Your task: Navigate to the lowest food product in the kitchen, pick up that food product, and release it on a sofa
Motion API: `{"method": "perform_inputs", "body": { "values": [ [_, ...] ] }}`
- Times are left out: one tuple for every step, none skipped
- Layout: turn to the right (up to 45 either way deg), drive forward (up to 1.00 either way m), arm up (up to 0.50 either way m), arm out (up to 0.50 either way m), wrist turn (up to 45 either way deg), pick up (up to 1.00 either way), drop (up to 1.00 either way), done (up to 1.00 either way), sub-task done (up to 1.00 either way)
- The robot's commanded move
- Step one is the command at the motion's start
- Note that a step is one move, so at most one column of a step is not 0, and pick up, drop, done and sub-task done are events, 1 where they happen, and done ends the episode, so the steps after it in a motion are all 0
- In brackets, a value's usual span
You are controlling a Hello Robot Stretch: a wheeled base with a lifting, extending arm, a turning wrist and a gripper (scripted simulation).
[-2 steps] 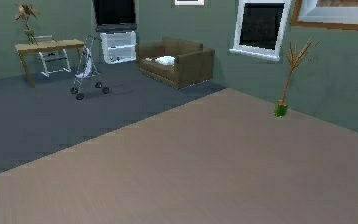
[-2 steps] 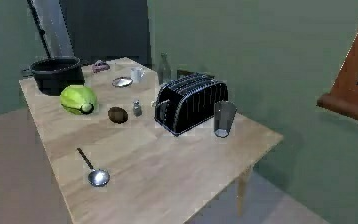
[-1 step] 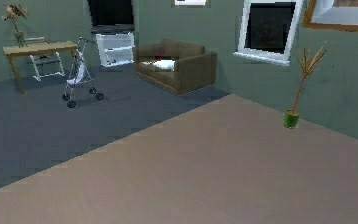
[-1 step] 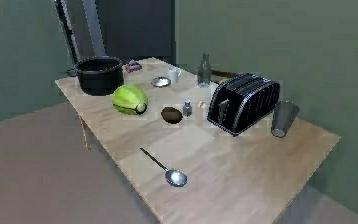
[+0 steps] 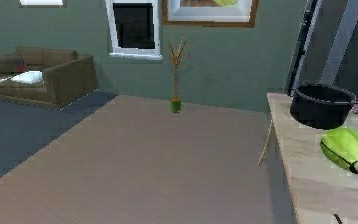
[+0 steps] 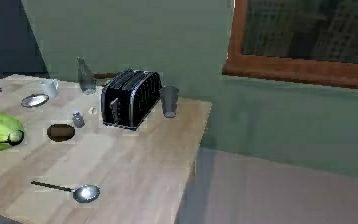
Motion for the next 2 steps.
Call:
{"method": "perform_inputs", "body": {
  "values": [
    [0.0, 0.25, 0.0, 0.0, 0.0, 0.0, 0.0, 0.0, 0.0],
    [-15.0, 0.0, 0.0, 0.0, 0.0, 0.0, 0.0, 0.0, 0.0]
  ]
}}
